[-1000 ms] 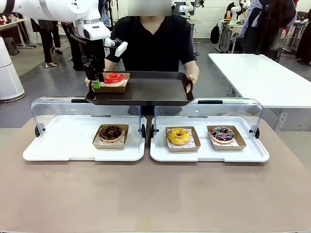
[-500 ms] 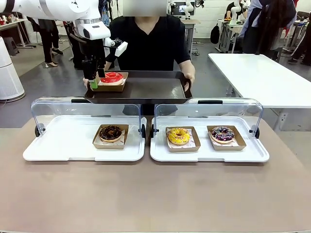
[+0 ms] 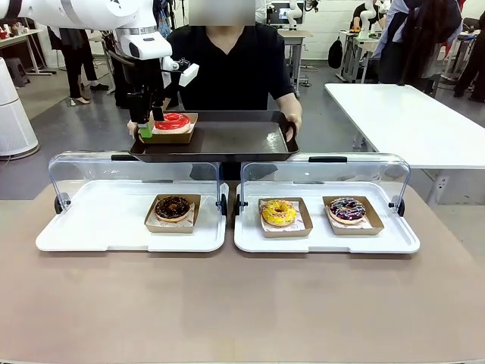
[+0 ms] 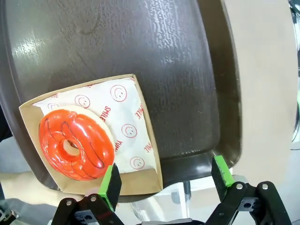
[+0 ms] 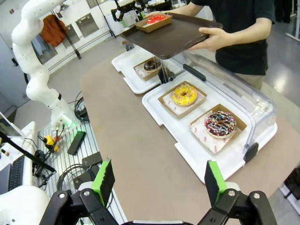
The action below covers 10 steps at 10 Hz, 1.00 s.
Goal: Provide the desired donut to the person.
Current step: Place the picked Paper togo box onto the Handle tray extended by the person.
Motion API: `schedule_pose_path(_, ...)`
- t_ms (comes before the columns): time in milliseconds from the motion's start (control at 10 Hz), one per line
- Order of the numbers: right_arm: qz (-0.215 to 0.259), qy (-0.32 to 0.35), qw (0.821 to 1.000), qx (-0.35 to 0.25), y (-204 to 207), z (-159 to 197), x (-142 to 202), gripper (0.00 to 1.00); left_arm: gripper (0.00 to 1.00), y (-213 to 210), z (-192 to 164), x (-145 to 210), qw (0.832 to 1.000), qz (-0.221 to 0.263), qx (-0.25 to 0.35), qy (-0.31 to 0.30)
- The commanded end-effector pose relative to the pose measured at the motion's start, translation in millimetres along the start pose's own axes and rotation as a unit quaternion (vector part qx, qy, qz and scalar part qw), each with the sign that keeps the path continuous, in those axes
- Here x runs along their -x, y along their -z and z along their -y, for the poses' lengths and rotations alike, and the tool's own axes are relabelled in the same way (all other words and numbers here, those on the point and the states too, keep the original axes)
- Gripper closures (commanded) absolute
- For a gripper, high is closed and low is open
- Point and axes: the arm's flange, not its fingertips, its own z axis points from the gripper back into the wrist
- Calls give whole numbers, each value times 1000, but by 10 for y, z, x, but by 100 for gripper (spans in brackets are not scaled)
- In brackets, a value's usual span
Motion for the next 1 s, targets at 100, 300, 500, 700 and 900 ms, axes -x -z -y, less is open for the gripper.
schedule_pose_path(100, 14, -8, 1000, -4, -6, 15, -17, 0, 0, -372, 748, 341, 999, 11, -15, 33)
schedule_pose_path(300, 14, -8, 1000, -4, -6, 15, -17, 0, 0, -467, 1305, 743, 998, 43, -42, 27)
schedule_pose_path(500, 14, -8, 1000, -4, -6, 15, -17, 0, 0, -368, 1743, 1091, 996, 62, -55, 16)
schedule_pose_path(700, 14, -8, 1000, -4, -6, 15, -17, 0, 0, -92, 1896, 1359, 997, 58, -59, 9)
schedule_pose_path(900, 14, -8, 1000, -4, -6, 15, -17, 0, 0, 92, 1958, 1643, 995, 77, -57, 6)
